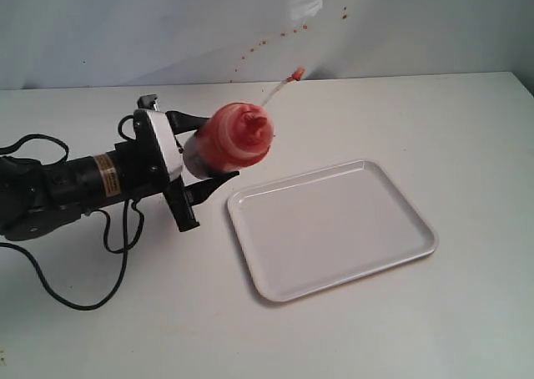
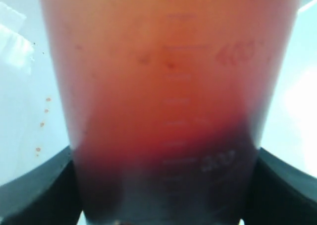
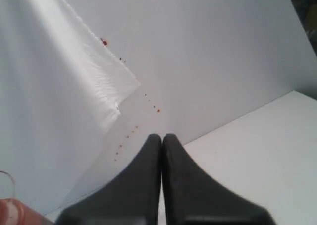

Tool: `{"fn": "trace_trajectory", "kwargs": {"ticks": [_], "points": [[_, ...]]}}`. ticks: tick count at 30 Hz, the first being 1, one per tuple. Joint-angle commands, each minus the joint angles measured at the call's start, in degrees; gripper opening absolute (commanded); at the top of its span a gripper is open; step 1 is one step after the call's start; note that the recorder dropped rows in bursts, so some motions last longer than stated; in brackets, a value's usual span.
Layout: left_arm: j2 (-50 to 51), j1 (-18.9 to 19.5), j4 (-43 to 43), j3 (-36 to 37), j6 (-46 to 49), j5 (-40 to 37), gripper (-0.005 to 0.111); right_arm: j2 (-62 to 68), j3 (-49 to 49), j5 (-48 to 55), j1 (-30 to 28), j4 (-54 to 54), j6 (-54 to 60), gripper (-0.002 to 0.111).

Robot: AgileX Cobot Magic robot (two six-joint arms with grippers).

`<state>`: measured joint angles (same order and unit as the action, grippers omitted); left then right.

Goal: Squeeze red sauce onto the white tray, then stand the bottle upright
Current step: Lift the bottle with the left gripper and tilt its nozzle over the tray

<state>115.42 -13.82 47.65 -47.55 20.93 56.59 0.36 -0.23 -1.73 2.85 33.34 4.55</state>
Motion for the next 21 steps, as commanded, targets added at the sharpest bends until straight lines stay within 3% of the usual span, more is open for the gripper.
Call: {"fn": "trace_trajectory", "kwargs": {"ticks": [1,14,21], "points": [[-2.9,-3.5,-8.4,0.0,7.8,-0.2,0.000,-0.4,0.2,1.1,3.6,1.0,-0.9,0.000],[-3.1,-13.2,-36.8,0.0,44.8,-2.5,0.000,0.4,-10.2,2.3,19.1,0.1,1.8,0.000],[-3.1,-15.4,-40.5,0.0,54.1,-1.8,0.000,16.0,-19.2,2.7,23.3,-4.3,13.3,0.000]]}}
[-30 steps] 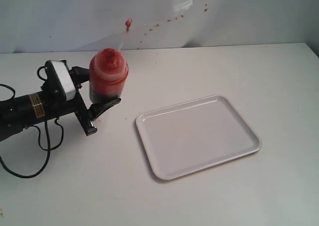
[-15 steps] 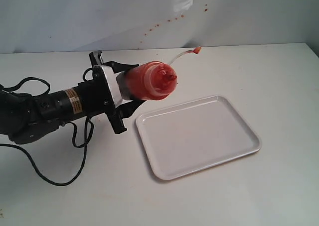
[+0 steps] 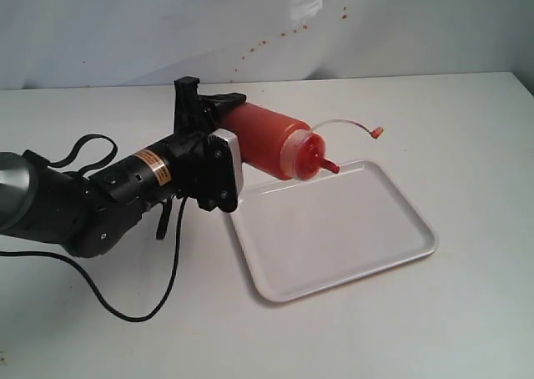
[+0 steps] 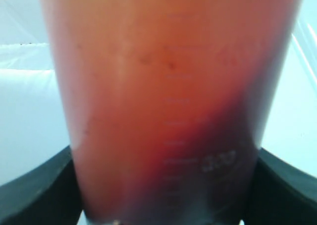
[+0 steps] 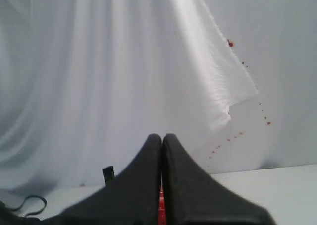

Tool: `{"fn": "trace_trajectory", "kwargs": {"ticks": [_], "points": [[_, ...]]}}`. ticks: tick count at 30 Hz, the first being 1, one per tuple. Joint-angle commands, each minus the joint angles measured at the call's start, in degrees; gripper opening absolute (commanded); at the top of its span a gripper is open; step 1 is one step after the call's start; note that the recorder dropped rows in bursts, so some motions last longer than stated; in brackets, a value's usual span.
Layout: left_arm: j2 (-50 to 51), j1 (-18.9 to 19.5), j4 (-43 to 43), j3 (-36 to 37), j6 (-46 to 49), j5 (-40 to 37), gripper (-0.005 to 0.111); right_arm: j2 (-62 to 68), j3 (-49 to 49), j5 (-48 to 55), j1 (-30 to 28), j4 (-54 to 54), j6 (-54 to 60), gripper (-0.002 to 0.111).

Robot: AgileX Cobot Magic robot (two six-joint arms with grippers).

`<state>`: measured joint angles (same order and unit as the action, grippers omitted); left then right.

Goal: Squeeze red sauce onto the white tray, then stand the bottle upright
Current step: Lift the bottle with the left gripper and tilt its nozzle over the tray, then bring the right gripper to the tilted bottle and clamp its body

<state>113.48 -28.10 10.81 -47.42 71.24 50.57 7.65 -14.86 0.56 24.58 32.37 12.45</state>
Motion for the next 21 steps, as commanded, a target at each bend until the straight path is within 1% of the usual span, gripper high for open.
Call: {"fn": "trace_trajectory", "kwargs": {"ticks": [1,3,4,6,7,9,10,13,14,15,18,21], "points": [[-1.2,-1.1,-4.0,-0.2,4.7,4.8,0.000,12.2,-6.0,0.0,2.1,-4.0,5.5,0.000],[-1.2,-1.1,-4.5,-0.2,6.0,5.5,0.000,18.9,-8.4,-1.4,2.3,-7.3,7.1,0.000],[-1.2,-1.1,-4.7,-0.2,6.2,6.1,0.000,22.8,-9.7,-2.8,2.2,-8.8,7.3,0.002],[-1.2,-1.1,-5.5,-0.2,7.6,6.5,0.000,30.7,-11.6,-5.6,2.1,-9.1,7.3,0.011],[-1.2,-1.1,-5.8,-0.2,8.8,6.9,0.000,34.7,-12.8,-6.9,2.1,-9.1,7.3,0.017],[-1.2,-1.1,-6.0,-0.2,10.3,7.3,0.000,42.2,-15.1,-9.5,2.1,-9.1,7.3,0.033],[-1.2,-1.1,-6.0,-0.2,10.8,7.8,0.000,46.3,-16.3,-11.1,2.1,-9.1,7.3,0.045],[-1.2,-1.1,-6.0,-0.2,13.5,8.1,0.000,58.0,-20.3,-14.3,2.1,-9.1,7.3,0.087],[-1.2,-1.1,-6.2,-0.2,14.6,7.9,0.000,61.7,-22.1,-14.9,2.1,-9.1,7.3,0.098],[-1.2,-1.1,-6.7,-0.2,16.4,7.5,0.000,64.5,-23.6,-15.0,2.1,-9.3,8.0,0.105],[-1.2,-1.1,-7.5,-0.9,25.0,8.0,0.000,73.3,-29.9,-12.9,2.1,-9.5,10.5,0.105],[-1.2,-1.1,-7.5,-3.3,29.7,7.8,0.000,79.2,-36.6,-5.0,2.1,-11.7,10.9,0.105]]}}
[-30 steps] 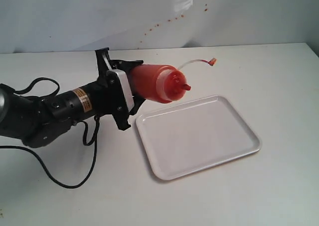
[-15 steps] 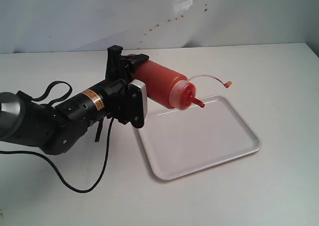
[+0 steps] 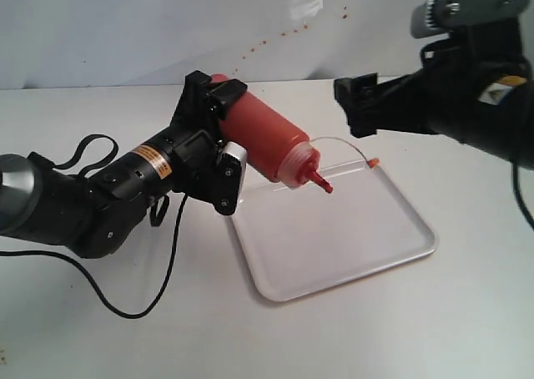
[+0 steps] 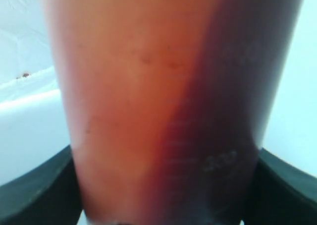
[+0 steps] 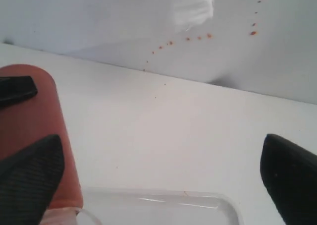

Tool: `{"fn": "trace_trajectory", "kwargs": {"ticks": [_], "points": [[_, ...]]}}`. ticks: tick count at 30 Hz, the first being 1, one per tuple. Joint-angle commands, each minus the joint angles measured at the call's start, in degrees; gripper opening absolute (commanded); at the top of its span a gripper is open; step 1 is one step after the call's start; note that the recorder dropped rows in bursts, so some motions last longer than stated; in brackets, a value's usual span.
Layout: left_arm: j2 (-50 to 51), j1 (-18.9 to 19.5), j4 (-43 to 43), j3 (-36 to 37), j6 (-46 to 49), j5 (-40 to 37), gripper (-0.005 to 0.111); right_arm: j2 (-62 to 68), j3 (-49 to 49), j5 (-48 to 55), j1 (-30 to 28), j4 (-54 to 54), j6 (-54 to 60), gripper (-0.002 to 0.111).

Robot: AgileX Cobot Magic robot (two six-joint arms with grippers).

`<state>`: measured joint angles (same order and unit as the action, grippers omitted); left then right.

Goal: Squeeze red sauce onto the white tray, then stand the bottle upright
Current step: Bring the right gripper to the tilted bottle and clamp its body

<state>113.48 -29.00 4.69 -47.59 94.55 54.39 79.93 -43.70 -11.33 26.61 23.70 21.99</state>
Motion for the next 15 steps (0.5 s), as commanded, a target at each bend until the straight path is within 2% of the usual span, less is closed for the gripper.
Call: {"fn": "trace_trajectory", "kwargs": {"ticks": [1,5,11,15], "points": [[-1.2,-0.2,-1.4,-3.7,6.5,3.8,0.000,8.0,-9.3,9.6,0.0,-3.5,1.4,0.105],[-1.2,-0.2,-1.4,-6.2,8.1,3.8,0.000,10.5,-14.4,14.9,0.0,-4.3,3.7,0.105],[-1.2,-0.2,0.4,-7.4,20.5,3.9,0.000,11.5,-18.1,21.9,0.0,-4.0,10.1,0.105],[-1.2,-0.2,0.9,-7.4,25.4,3.9,0.000,12.0,-19.8,27.1,0.2,2.4,19.3,0.105]]}}
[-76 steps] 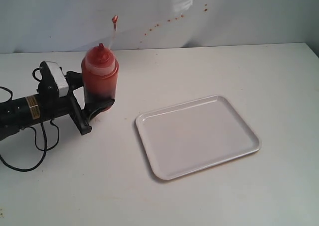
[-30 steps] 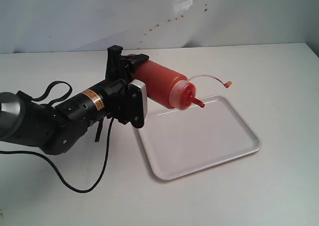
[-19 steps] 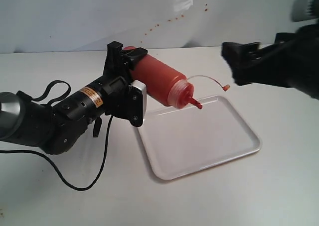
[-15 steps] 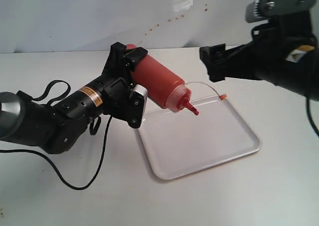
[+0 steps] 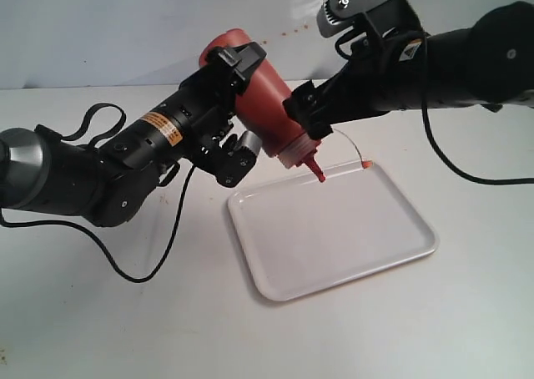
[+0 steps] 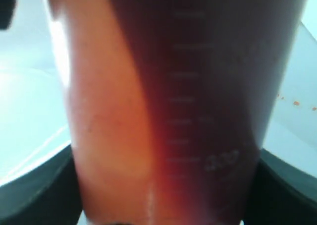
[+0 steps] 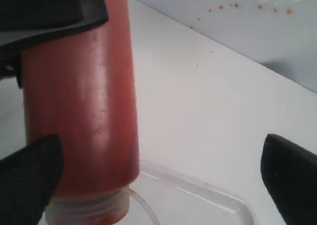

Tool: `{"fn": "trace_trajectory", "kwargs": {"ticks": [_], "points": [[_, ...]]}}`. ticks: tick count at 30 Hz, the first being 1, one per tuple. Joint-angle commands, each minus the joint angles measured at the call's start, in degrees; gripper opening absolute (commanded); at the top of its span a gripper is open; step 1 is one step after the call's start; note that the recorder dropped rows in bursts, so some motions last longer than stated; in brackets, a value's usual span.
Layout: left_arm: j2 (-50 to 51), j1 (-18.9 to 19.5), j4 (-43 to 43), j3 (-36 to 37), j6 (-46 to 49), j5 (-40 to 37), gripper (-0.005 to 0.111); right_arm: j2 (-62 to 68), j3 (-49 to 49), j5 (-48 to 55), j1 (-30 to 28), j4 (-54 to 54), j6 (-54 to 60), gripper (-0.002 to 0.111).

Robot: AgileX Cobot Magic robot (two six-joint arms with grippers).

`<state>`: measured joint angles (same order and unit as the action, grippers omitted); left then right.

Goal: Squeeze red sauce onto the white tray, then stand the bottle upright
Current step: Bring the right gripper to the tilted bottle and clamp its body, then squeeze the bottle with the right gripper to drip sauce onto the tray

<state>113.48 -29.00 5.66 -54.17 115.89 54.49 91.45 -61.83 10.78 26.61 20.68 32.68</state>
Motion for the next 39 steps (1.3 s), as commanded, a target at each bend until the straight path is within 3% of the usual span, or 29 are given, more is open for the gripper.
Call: {"fn": "trace_trajectory", "kwargs": {"ticks": [1,4,7,12,14,15,17,20,21,39], "points": [[-1.2,-0.2,0.4,-0.8,4.1,3.8,0.000,0.8,-2.0,5.7,0.2,8.4,11.7,0.105],[-1.2,-0.3,2.2,-0.8,4.1,4.8,0.000,5.5,-4.0,9.9,0.2,26.2,28.5,0.105],[-1.2,-0.3,2.2,-0.8,4.1,5.1,0.000,9.1,-5.3,6.0,0.2,29.1,30.4,0.105],[-1.2,-0.3,3.2,-0.8,4.1,4.3,0.000,14.4,-10.9,8.0,0.2,31.6,33.5,0.105],[-1.2,-0.3,3.1,-0.8,4.1,4.2,0.000,15.5,-11.6,7.5,0.3,31.6,34.1,0.098],[-1.2,-0.3,3.1,-0.8,4.1,3.8,0.000,15.6,-11.6,6.0,0.3,31.6,34.1,0.087],[-1.2,-0.3,3.1,-0.8,4.1,2.9,0.000,15.6,-11.6,5.0,0.3,31.1,34.7,0.051],[-1.1,-0.3,3.2,-0.8,4.1,2.0,0.000,15.6,-11.6,6.0,0.3,31.1,34.8,0.006],[-1.1,-0.3,3.2,-0.8,4.1,2.0,0.000,15.6,-11.6,6.2,0.3,31.2,34.8,0.001],[1.8,-0.3,3.5,-0.8,4.1,4.7,0.000,15.6,-11.6,6.3,0.3,31.1,34.6,0.000]]}}
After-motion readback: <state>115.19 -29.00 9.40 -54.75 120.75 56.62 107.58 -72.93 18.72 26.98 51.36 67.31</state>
